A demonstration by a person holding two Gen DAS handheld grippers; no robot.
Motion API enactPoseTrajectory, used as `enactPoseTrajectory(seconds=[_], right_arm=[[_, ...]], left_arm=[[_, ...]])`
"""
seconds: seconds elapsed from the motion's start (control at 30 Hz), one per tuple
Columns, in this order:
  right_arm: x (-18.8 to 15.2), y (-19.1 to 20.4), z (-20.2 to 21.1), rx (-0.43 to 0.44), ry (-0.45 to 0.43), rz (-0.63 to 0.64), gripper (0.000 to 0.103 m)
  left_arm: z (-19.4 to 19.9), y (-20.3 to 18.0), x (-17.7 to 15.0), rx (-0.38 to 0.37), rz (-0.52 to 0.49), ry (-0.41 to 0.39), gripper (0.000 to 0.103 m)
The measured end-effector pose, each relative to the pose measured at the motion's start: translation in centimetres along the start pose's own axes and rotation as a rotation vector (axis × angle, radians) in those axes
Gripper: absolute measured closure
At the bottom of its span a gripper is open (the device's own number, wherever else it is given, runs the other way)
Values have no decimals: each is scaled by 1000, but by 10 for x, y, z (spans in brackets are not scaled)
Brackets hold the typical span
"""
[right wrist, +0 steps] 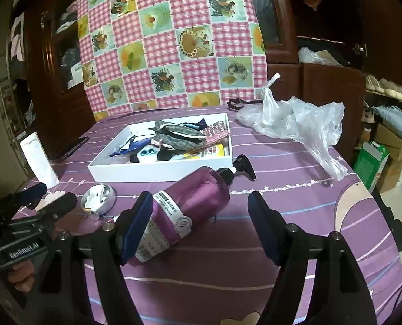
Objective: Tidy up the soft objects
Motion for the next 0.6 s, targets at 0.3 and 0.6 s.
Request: enactPoseTrajectory(seconds=[0.3, 0.6], right_arm=[[0, 4, 3, -5, -14, 22, 29], [0, 3, 2, -8, -6, 30, 29]], left_arm=[[1, 3, 1, 5, 18, -6, 15], [0, 3, 0, 13, 13, 3, 15]])
Point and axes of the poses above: each gripper's, at about its wrist camera, not at the fingertips, and z roughly against the way its jaws point, y to its left, x to its top, the point moved 1 cm from there along -z, roughly the way its jaws point, and after that the axes turned 6 degrees about -y, right-handed, at the moved point
